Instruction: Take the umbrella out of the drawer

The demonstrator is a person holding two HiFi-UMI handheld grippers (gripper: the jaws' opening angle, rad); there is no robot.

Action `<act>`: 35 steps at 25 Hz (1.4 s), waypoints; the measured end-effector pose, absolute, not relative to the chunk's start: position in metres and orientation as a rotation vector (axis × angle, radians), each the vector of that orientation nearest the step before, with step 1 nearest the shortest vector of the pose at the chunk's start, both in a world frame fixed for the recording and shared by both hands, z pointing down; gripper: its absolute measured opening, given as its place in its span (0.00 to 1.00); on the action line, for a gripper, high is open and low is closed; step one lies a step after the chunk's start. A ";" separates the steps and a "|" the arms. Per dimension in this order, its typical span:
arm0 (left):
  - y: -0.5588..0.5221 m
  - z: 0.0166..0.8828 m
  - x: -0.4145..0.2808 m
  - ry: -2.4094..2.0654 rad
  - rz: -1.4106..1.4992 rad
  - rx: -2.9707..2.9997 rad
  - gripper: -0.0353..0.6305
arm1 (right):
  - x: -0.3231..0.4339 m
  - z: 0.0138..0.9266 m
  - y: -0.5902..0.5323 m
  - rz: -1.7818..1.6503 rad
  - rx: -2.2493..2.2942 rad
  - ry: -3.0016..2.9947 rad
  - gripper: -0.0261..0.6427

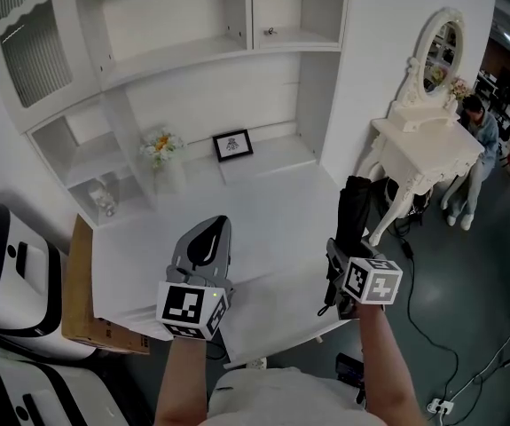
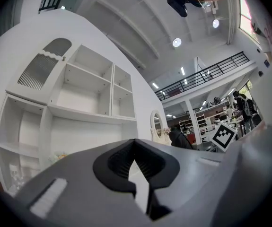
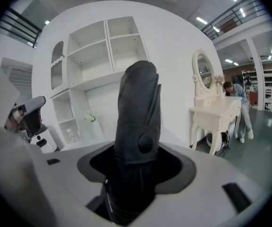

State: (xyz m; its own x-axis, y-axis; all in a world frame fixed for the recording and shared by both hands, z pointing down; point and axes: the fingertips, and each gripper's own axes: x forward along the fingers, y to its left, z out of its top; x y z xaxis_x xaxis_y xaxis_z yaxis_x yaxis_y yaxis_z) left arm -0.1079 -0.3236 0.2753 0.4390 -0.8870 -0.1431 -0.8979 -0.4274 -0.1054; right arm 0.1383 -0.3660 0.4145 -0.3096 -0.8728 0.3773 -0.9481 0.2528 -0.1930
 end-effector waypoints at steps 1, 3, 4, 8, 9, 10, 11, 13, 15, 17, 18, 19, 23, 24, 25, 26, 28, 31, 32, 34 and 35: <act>-0.323 0.273 -0.108 1.578 0.101 -2.515 0.07 | 0.137 0.407 -0.365 0.541 1.718 -2.338 0.41; -0.323 0.268 -0.110 1.580 0.109 -2.504 0.07 | 0.135 0.393 -0.365 0.472 1.723 -2.354 0.41; -0.323 0.267 -0.111 1.581 0.112 -2.500 0.07 | 0.135 0.387 -0.364 0.440 1.726 -2.359 0.41; -0.322 0.262 -0.112 1.580 0.113 -2.483 0.07 | 0.134 0.366 -0.361 0.332 1.737 -2.380 0.41; -0.321 0.261 -0.112 1.579 0.115 -2.480 0.07 | 0.134 0.361 -0.360 0.304 1.739 -2.388 0.41; -0.321 0.259 -0.112 1.577 0.118 -2.477 0.07 | 0.134 0.356 -0.358 0.276 1.741 -2.397 0.41; -0.320 0.258 -0.112 1.575 0.120 -2.475 0.07 | 0.134 0.350 -0.356 0.251 1.745 -2.408 0.41; -0.319 0.256 -0.111 1.572 0.124 -2.469 0.07 | 0.135 0.340 -0.353 0.209 1.757 -2.437 0.41; -0.318 0.254 -0.110 1.572 0.128 -2.464 0.07 | 0.136 0.328 -0.348 0.164 1.774 -2.468 0.41; -0.316 0.252 -0.108 1.571 0.132 -2.460 0.07 | 0.138 0.316 -0.343 0.092 1.791 -2.494 0.41; -0.316 0.252 -0.108 1.571 0.133 -2.457 0.07 | 0.139 0.310 -0.340 0.046 1.798 -2.504 0.41; -0.315 0.251 -0.107 1.571 0.135 -2.455 0.07 | 0.140 0.304 -0.337 -0.002 1.805 -2.512 0.41; -0.314 0.248 -0.106 1.575 0.144 -2.443 0.07 | 0.140 0.282 -0.326 -0.163 1.818 -2.544 0.41; -0.313 0.247 -0.106 1.575 0.148 -2.438 0.07 | 0.140 0.278 -0.323 -0.193 1.817 -2.556 0.41; -0.313 0.245 -0.105 1.575 0.152 -2.432 0.07 | 0.139 0.274 -0.320 -0.220 1.814 -2.570 0.41; -0.312 0.244 -0.105 1.575 0.157 -2.427 0.07 | 0.138 0.271 -0.318 -0.243 1.810 -2.586 0.41; -0.311 0.243 -0.105 1.576 0.164 -2.419 0.07 | 0.136 0.267 -0.313 -0.279 1.803 -2.614 0.41; -0.311 0.240 -0.107 1.579 0.177 -2.410 0.07 | 0.134 0.259 -0.306 -0.348 1.808 -2.627 0.41; -0.311 0.239 -0.108 1.581 0.183 -2.408 0.07 | 0.134 0.255 -0.304 -0.378 1.809 -2.631 0.41; -0.312 0.239 -0.109 1.587 0.191 -2.404 0.07 | 0.132 0.248 -0.300 -0.431 1.809 -2.642 0.41; -0.312 0.239 -0.110 1.588 0.193 -2.403 0.07 | 0.131 0.244 -0.298 -0.449 1.806 -2.645 0.41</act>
State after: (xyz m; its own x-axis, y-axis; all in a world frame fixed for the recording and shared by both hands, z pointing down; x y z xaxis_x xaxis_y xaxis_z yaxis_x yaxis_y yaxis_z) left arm -0.1097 -0.3116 0.2387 0.3958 -0.8841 -0.2482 -0.9178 -0.3722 -0.1380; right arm 0.1312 -0.2976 0.2438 -0.3732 -0.8987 -0.2304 -0.9244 0.3389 0.1752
